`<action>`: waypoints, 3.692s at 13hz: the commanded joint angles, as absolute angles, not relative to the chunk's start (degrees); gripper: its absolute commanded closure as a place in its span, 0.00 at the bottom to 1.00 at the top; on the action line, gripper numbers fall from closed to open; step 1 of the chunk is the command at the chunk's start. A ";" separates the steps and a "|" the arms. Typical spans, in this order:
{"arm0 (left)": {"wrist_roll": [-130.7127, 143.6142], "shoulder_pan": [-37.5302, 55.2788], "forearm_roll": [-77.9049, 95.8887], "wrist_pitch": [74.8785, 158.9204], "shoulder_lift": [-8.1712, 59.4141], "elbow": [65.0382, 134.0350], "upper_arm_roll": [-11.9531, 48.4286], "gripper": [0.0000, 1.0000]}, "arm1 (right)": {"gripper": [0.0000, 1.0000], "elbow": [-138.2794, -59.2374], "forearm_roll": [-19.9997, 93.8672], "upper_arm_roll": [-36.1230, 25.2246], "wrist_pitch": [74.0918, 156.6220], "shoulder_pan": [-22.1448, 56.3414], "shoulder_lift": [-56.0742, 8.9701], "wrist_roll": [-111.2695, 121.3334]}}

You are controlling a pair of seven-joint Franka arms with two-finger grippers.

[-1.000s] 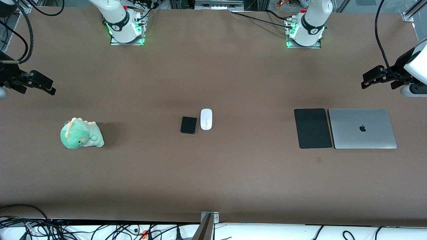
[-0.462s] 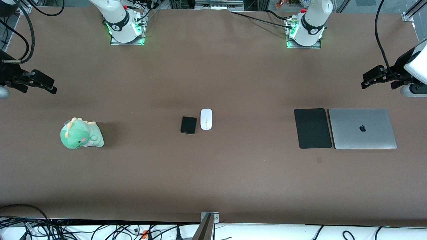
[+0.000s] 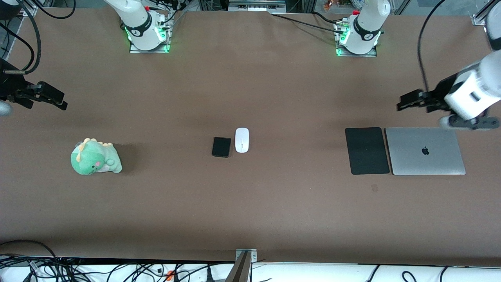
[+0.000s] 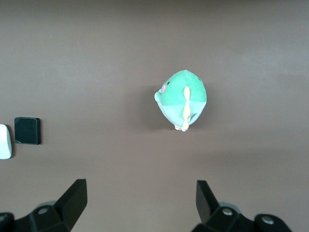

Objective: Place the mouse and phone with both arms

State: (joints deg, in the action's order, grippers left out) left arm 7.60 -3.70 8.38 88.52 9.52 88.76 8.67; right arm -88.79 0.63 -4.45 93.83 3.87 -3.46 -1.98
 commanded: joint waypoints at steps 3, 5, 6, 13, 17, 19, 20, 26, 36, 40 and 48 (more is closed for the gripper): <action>23.61 1.74 9.58 94.81 15.63 87.63 14.66 0.00 | 0.00 -87.89 0.18 -3.87 92.64 3.43 -3.34 -1.67; 30.20 8.22 9.14 101.30 19.58 87.54 15.64 0.00 | 0.00 -87.89 0.18 -3.87 92.64 3.43 -3.51 -1.67; 34.58 11.65 8.88 104.64 21.43 87.45 15.56 0.00 | 0.00 -87.89 0.18 -3.87 92.64 3.43 -3.52 -1.76; 46.30 26.26 8.70 126.45 36.80 85.80 15.03 0.00 | 0.00 -88.33 0.26 -3.87 92.81 4.30 -4.39 -2.81; 57.20 38.65 -0.77 127.18 47.18 75.95 9.60 0.00 | 0.00 -88.42 0.35 -3.87 92.99 5.27 -4.74 -2.90; 57.04 41.30 -1.23 127.35 49.65 74.28 8.00 0.00 | 0.00 -88.42 0.35 -3.87 93.08 5.27 -4.83 -2.90; 57.04 41.83 -1.23 127.35 51.22 72.79 8.00 0.00 | 0.00 -88.42 0.35 -3.87 93.08 5.27 -4.83 -2.90; 54.86 41.49 -1.14 128.76 54.40 71.10 7.65 0.00 | 0.00 -88.42 0.53 -3.87 92.90 5.27 -4.92 -2.90; 46.59 39.73 -1.14 128.67 54.76 71.81 7.38 0.62 | 0.00 -88.33 0.62 -3.87 93.16 5.27 -5.19 -2.90; 45.09 37.36 -1.32 128.23 54.06 71.54 7.47 0.87 | 0.00 -88.42 0.62 -3.87 93.16 5.45 -5.19 -2.90; 32.26 22.95 -0.53 114.97 39.15 83.46 9.14 1.00 | 0.00 -88.33 1.23 -3.87 93.60 7.11 -6.06 -3.16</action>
